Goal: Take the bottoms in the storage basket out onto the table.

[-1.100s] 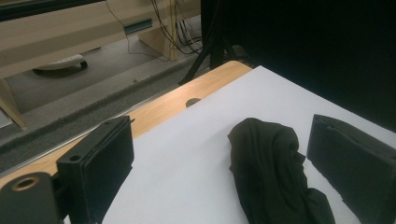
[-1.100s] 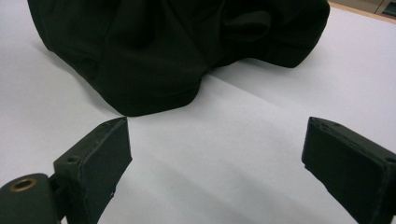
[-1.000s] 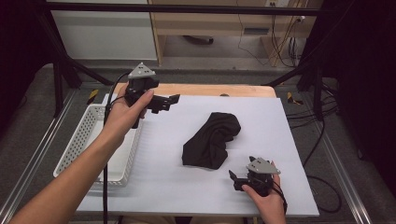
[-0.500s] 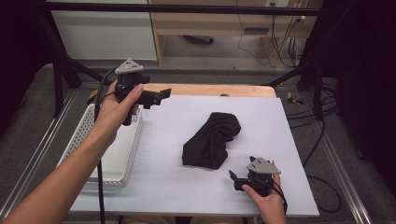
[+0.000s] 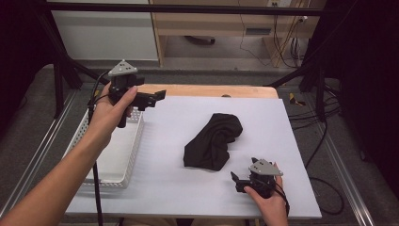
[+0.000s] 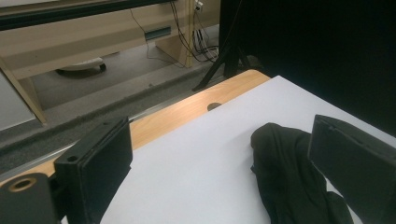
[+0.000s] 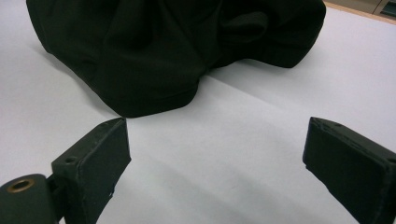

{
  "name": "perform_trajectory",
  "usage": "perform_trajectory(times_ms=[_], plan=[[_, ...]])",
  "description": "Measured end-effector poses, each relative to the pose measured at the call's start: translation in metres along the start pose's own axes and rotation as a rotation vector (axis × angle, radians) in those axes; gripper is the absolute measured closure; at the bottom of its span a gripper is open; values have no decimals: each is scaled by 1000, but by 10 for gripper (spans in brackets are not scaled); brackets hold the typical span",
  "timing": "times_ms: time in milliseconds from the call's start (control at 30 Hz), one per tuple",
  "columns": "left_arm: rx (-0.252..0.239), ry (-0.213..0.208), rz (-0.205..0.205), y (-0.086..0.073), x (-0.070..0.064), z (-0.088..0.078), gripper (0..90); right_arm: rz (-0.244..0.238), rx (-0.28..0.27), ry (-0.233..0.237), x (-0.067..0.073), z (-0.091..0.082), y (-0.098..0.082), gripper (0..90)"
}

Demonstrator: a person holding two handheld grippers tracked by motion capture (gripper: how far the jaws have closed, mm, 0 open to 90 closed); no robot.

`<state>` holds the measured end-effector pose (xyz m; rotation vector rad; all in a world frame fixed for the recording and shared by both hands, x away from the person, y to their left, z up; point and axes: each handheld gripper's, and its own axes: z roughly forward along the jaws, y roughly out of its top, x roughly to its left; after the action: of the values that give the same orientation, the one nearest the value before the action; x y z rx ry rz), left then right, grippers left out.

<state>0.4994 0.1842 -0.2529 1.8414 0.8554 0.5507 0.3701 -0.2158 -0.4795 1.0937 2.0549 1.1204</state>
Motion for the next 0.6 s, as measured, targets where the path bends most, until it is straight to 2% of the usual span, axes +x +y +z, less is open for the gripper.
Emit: perform_trajectory(times_ms=[233, 367, 467, 600], plan=[[-11, 13, -12, -2, 7, -10, 63, 0, 2, 0, 0, 0, 0, 76], [-4, 37, 20, -3, 7, -18, 62, -1, 0, 0, 1, 0, 0, 76], [-4, 28, 20, -4, 6, -22, 61, -2, -1, 0, 1, -1, 0, 76], [-5, 29, 41, -6, 5, -29, 57, 0, -2, -2, 2, -2, 0, 75]])
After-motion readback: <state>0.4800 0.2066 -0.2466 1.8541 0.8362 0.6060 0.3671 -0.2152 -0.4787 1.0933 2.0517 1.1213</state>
